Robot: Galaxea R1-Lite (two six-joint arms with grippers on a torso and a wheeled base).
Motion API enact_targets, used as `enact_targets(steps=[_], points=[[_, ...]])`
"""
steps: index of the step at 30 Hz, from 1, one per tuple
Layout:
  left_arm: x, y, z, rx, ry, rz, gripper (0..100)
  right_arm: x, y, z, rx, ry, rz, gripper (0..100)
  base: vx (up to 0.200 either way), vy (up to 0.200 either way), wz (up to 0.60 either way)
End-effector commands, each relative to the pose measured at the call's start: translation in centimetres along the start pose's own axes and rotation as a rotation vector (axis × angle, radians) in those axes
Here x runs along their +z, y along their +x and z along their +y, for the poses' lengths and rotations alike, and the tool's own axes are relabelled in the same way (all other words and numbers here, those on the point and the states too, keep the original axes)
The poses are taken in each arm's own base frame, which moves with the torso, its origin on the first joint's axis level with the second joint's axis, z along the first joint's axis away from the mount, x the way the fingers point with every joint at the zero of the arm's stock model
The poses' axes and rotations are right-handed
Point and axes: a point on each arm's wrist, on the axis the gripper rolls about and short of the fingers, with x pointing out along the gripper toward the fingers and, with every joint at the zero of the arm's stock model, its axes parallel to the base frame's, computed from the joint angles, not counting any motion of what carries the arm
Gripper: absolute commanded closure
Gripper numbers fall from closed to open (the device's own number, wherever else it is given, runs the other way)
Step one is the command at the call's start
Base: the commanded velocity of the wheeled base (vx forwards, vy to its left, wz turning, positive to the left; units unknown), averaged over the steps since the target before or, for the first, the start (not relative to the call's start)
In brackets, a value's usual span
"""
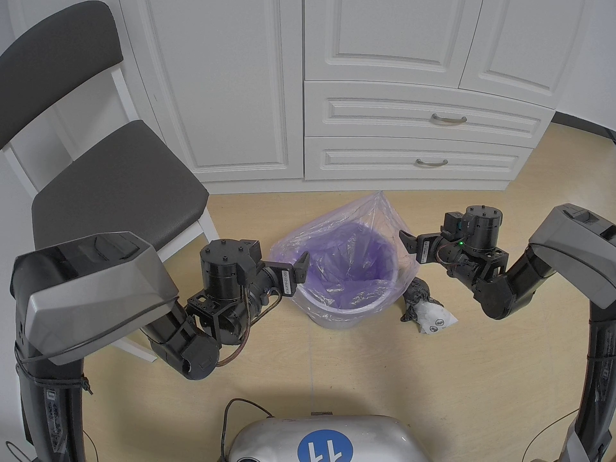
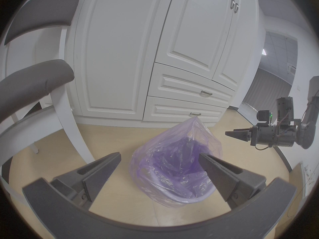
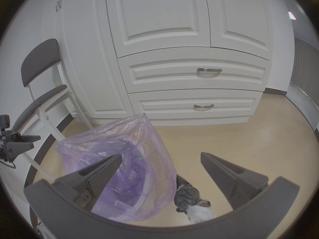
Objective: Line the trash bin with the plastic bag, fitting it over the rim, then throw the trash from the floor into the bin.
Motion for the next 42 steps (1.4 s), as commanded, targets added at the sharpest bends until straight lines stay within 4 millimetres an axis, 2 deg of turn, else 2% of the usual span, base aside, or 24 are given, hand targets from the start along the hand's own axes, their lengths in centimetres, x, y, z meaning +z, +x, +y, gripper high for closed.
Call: enact_targets(steps=[1, 6, 9, 14, 21, 24, 28, 35, 42], points=[[2.0, -1.5, -0.4, -0.010, -0.004, -0.014, 0, 1.5, -2.9, 0.6, -0.001, -0.003, 0.003, 0, 0.000, 0.000, 0.00], [3.2, -2.6, -0.4, -0.006, 0.002, 0.013, 0, 1.6, -4.5, 0.7, 0.003, -0.008, 0.041, 0, 0.000, 0.000, 0.00], [3.9, -3.4, -0.3, -0.001, 0.005, 0.053, 0, 2.4, -5.4, 1.0, 0.002, -0.011, 0.071, 0, 0.000, 0.000, 0.00], [4.9, -4.3, -0.3, 0.005, 0.009, 0.085, 0, 2.9, -6.3, 1.6, -0.023, -0.014, 0.111, 0, 0.000, 0.000, 0.00], [4.6, -4.4, -0.3, 0.010, 0.019, 0.129, 0, 2.6, -6.7, 2.0, -0.016, -0.027, 0.175, 0, 0.000, 0.000, 0.00], [3.8, -4.1, -0.2, 0.018, -0.001, 0.161, 0, 2.4, -6.9, 2.3, -0.011, -0.012, 0.226, 0, 0.000, 0.000, 0.00], [3.2, -3.9, -0.4, 0.022, -0.006, 0.207, 0, 1.8, -6.2, 2.2, -0.015, -0.002, 0.256, 0, 0.000, 0.000, 0.00], [3.0, -3.9, -0.4, 0.031, -0.023, 0.247, 0, 2.0, -6.3, 2.0, -0.023, 0.010, 0.349, 0, 0.000, 0.000, 0.00], [4.2, -4.5, -0.4, 0.045, -0.055, 0.293, 0, 2.7, -6.7, 2.2, -0.004, 0.041, 0.381, 0, 0.000, 0.000, 0.00]])
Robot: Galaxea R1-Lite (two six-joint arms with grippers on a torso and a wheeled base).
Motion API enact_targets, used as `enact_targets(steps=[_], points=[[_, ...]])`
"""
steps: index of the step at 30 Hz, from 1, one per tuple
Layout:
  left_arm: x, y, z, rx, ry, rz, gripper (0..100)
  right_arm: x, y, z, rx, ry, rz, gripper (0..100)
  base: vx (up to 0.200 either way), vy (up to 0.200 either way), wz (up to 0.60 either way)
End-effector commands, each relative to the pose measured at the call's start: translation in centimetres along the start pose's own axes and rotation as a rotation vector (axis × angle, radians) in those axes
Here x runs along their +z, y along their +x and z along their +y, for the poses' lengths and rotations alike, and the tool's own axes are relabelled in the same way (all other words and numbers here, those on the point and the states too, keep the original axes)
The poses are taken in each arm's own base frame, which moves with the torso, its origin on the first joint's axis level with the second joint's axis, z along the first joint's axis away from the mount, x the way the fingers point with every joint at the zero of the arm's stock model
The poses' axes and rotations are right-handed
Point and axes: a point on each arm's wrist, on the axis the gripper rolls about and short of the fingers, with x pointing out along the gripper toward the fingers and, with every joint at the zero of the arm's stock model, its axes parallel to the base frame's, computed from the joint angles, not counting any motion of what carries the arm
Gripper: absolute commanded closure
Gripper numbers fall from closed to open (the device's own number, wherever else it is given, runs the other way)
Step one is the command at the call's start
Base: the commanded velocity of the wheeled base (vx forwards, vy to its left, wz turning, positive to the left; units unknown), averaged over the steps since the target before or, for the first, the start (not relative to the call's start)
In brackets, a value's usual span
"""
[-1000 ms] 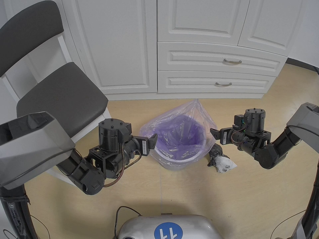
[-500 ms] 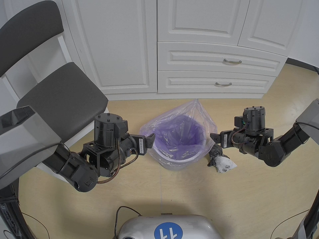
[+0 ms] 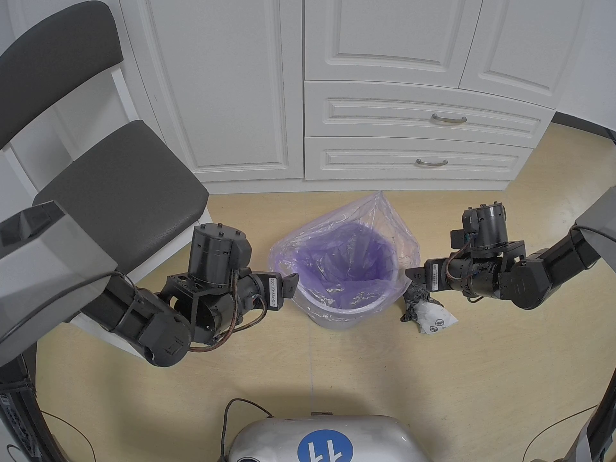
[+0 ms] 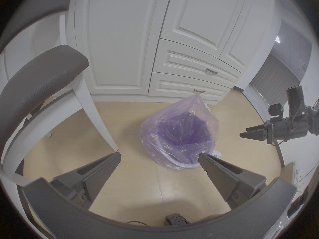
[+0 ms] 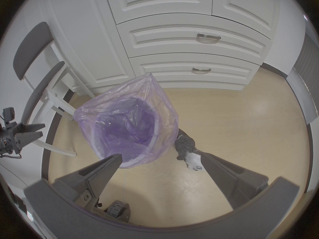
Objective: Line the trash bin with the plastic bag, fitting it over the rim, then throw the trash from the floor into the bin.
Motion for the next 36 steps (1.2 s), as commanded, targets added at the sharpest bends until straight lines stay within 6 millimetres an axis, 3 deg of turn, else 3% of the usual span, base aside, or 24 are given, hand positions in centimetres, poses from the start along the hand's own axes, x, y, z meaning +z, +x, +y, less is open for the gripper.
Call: enact_targets(steps=[1, 15, 26, 31, 36], points=[[1.2, -0.7, -0.2, -0.003, -0.026, -0.008, 0, 0.8, -0.7, 0.2, 0.017, 0.008, -0.023, 0, 0.000, 0.000, 0.00], [1.4, -0.6, -0.3, -0.001, -0.045, 0.043, 0, 1.4, -0.7, 0.4, 0.022, 0.049, -0.017, 0, 0.000, 0.000, 0.00], [1.9, -0.1, -0.5, -0.005, -0.094, 0.025, 0, 3.3, -0.2, 0.7, 0.043, 0.181, -0.037, 0, 0.000, 0.000, 0.00], [2.0, 0.0, -0.5, -0.006, -0.106, 0.020, 0, 5.0, -0.2, 0.8, 0.023, 0.293, 0.037, 0, 0.000, 0.000, 0.00], [2.0, 0.0, -0.5, -0.004, -0.106, 0.021, 0, 4.8, 0.0, 0.8, 0.051, 0.297, 0.070, 0, 0.000, 0.000, 0.00]])
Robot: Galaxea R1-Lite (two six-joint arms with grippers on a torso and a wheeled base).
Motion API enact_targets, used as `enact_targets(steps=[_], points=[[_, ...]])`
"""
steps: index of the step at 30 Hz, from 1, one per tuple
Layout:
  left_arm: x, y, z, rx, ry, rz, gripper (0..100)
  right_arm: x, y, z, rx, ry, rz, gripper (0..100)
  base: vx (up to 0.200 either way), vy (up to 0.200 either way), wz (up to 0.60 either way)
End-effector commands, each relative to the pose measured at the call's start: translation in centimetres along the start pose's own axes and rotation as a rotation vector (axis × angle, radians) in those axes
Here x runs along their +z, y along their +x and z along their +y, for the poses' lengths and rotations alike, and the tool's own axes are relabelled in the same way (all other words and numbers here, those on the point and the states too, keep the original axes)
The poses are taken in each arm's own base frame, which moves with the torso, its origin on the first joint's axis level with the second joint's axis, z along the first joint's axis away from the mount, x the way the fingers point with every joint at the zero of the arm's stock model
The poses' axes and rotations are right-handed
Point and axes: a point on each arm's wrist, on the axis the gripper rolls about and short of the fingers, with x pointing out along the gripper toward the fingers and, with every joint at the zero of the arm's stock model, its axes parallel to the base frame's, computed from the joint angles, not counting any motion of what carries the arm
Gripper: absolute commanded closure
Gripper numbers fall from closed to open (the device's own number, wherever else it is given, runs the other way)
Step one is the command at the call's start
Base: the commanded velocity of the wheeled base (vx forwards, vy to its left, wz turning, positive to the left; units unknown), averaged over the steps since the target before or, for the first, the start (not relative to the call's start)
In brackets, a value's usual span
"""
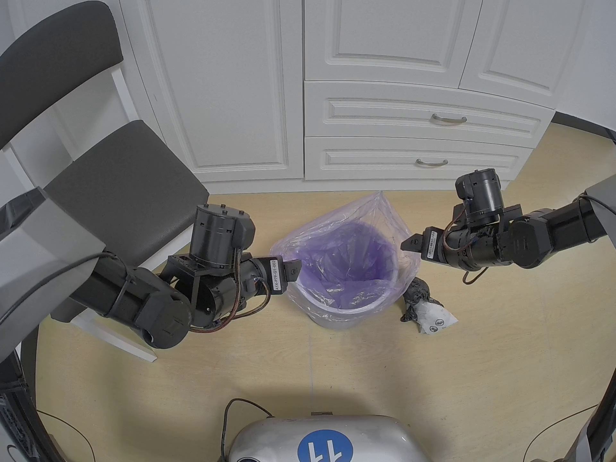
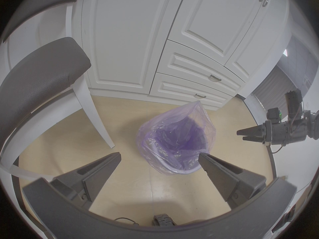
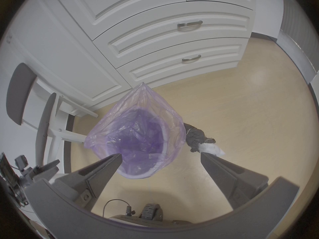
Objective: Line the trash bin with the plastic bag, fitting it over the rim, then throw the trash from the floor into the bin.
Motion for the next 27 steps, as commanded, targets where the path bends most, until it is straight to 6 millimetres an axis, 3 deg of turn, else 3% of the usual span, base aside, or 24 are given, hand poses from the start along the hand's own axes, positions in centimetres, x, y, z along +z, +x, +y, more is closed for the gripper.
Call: enact_targets(steps=[1, 7, 13, 27], points=[[-0.1, 0.1, 0.0, 0.003, -0.001, 0.002, 0, 0.5, 0.3, 0.2, 0.022, 0.010, -0.005, 0, 0.000, 0.000, 0.00], [-0.3, 0.1, 0.0, 0.014, 0.005, 0.036, 0, 0.7, 0.5, 0.0, 0.065, 0.016, -0.103, 0, 0.000, 0.000, 0.00], [-0.4, 0.1, 0.0, 0.018, -0.005, 0.047, 0, -1.1, 1.1, -0.5, 0.064, -0.059, -0.131, 0, 0.000, 0.000, 0.00], [-0.3, 0.2, -0.6, -0.026, -0.028, -0.017, 0, -0.4, 0.1, -0.4, 0.040, -0.067, -0.136, 0, 0.000, 0.000, 0.00]])
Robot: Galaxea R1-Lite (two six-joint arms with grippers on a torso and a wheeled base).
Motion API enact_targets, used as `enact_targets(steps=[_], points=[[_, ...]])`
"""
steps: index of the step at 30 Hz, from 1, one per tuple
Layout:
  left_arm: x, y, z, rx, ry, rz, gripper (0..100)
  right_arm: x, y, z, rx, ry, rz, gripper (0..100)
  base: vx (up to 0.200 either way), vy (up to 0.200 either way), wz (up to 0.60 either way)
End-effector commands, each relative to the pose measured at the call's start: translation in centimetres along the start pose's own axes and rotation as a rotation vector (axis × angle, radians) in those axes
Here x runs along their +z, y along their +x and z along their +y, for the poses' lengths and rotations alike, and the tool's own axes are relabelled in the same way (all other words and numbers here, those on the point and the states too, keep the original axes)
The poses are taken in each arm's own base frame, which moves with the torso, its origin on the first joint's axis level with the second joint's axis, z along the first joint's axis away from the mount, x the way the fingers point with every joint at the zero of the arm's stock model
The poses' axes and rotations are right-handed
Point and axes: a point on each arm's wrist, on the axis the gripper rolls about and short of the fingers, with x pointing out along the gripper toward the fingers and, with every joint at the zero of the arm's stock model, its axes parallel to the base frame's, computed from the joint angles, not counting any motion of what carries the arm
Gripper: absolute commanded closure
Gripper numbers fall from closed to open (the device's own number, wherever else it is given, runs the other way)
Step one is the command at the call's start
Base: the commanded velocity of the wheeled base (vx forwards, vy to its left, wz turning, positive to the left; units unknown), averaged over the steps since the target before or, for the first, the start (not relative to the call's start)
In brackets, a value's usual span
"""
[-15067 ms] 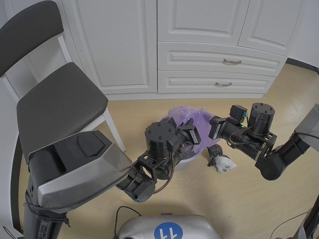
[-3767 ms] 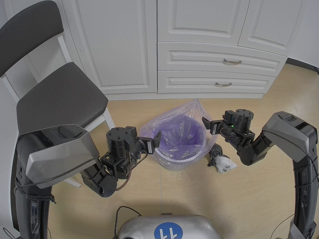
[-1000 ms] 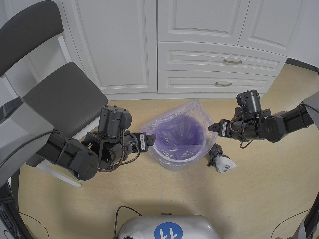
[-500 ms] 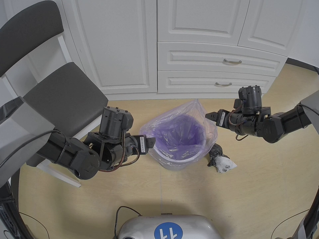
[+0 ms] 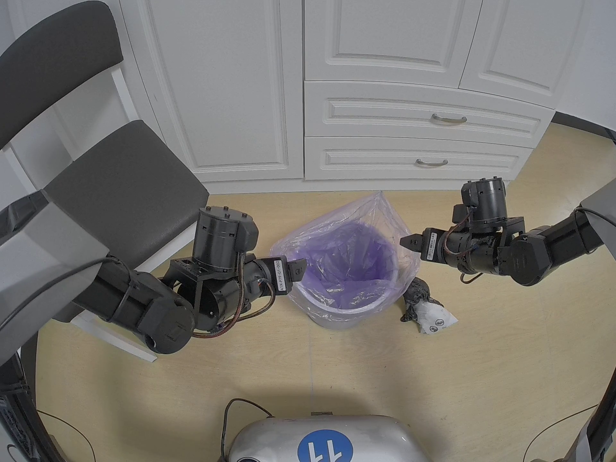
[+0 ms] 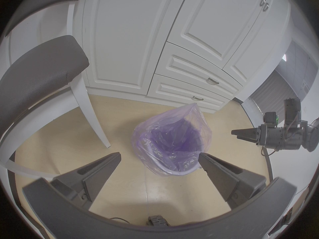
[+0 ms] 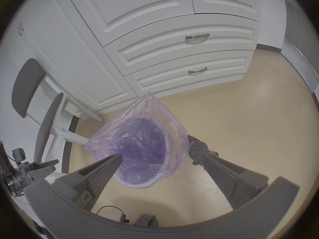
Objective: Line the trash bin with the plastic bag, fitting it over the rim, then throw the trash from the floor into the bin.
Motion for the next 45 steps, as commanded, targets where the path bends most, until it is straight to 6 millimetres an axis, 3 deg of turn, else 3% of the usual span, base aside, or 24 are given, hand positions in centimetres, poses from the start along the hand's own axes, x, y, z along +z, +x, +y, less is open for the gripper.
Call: enact_targets(steps=[1, 16, 22, 27, 33, 39, 45], points=[[0.2, 0.3, -0.2, -0.005, -0.001, -0.005, 0, 0.4, -0.3, 0.0, -0.008, 0.003, -0.023, 0, 0.000, 0.000, 0.00], [1.7, 2.5, -1.5, -0.084, 0.103, -0.047, 0, 0.8, -1.1, 0.1, -0.016, -0.007, -0.045, 0, 0.000, 0.000, 0.00], [1.2, 4.8, -1.9, -0.079, 0.228, -0.037, 0, 0.5, -0.3, 0.1, -0.051, -0.013, -0.051, 0, 0.000, 0.000, 0.00], [0.0, 6.9, -3.3, -0.083, 0.261, 0.020, 0, -0.2, 1.5, -0.2, -0.049, -0.009, -0.071, 0, 0.000, 0.000, 0.00], [-0.5, 10.8, -3.9, -0.019, 0.325, 0.034, 0, -1.0, 4.1, -1.1, -0.058, 0.007, -0.089, 0, 0.000, 0.000, 0.00], [-0.9, 13.9, -3.7, 0.104, 0.339, 0.025, 0, -1.3, 6.2, -2.3, -0.086, 0.031, -0.083, 0, 0.000, 0.000, 0.00], [-0.9, 16.2, -1.9, 0.192, 0.358, 0.001, 0, -1.5, 7.7, -3.4, -0.088, 0.046, -0.135, 0, 0.000, 0.000, 0.00]])
